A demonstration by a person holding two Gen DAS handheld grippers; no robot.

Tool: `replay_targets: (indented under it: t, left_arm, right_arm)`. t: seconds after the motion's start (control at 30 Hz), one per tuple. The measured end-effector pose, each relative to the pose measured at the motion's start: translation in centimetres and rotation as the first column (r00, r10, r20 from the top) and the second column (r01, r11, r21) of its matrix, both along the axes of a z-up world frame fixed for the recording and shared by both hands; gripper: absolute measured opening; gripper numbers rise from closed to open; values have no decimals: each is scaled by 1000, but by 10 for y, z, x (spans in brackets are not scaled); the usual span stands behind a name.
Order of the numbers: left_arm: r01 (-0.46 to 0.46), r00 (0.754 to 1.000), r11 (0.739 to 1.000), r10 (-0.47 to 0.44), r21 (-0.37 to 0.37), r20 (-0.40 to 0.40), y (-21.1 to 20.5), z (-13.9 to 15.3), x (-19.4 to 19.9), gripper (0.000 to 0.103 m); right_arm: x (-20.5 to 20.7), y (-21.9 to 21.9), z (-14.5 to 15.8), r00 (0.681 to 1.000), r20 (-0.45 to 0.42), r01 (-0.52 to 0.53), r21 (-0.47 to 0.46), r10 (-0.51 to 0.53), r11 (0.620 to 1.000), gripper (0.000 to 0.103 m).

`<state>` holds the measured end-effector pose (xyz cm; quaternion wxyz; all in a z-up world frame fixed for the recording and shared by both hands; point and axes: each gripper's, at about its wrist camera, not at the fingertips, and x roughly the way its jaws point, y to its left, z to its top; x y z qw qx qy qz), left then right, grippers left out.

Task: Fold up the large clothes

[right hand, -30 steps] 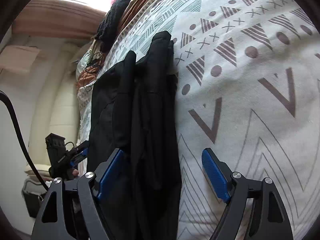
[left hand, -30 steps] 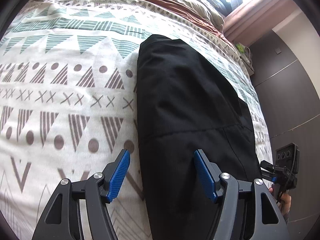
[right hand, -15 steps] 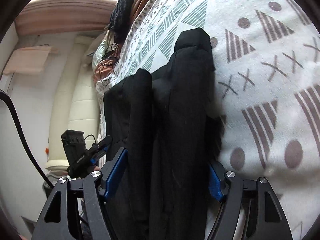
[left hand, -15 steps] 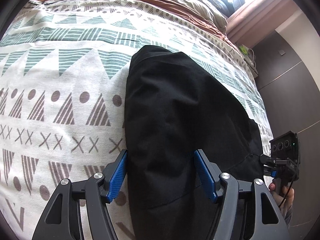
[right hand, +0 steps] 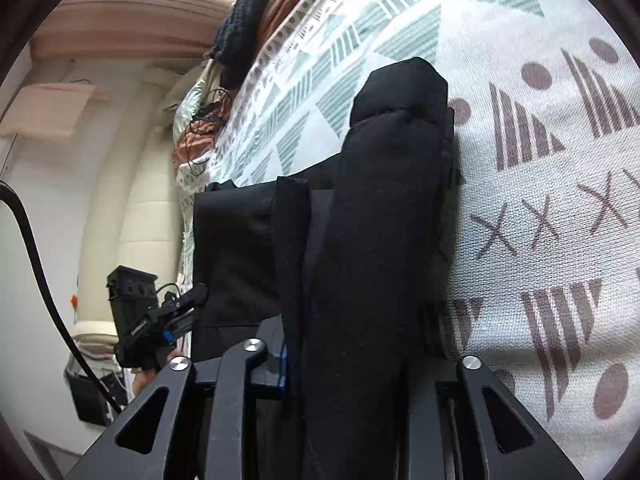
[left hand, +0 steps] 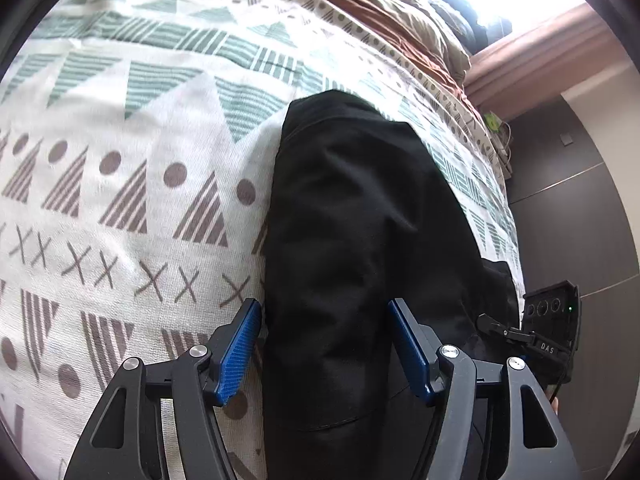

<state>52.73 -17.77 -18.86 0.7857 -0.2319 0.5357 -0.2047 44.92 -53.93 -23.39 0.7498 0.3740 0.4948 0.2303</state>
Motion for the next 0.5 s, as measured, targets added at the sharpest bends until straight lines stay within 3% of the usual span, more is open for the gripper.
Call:
replay_targets:
  t: [0.13, 0.23, 0.5]
  left_arm:
    - [5, 1000, 999, -6, 54, 23, -8, 12, -7, 38]
    - [17, 997, 998, -21, 53, 72, -8, 28, -18, 29]
    - [22, 983, 1000, -26, 20, 182, 4, 89, -57, 21]
  right_arm:
    - [-6, 7, 24, 999, 52, 2, -45, 0, 999, 18]
    - [-17, 13, 51, 995, 102, -6, -69, 13, 998, 17]
    - [-60, 33, 120, 976, 219, 15, -111, 10, 994, 16]
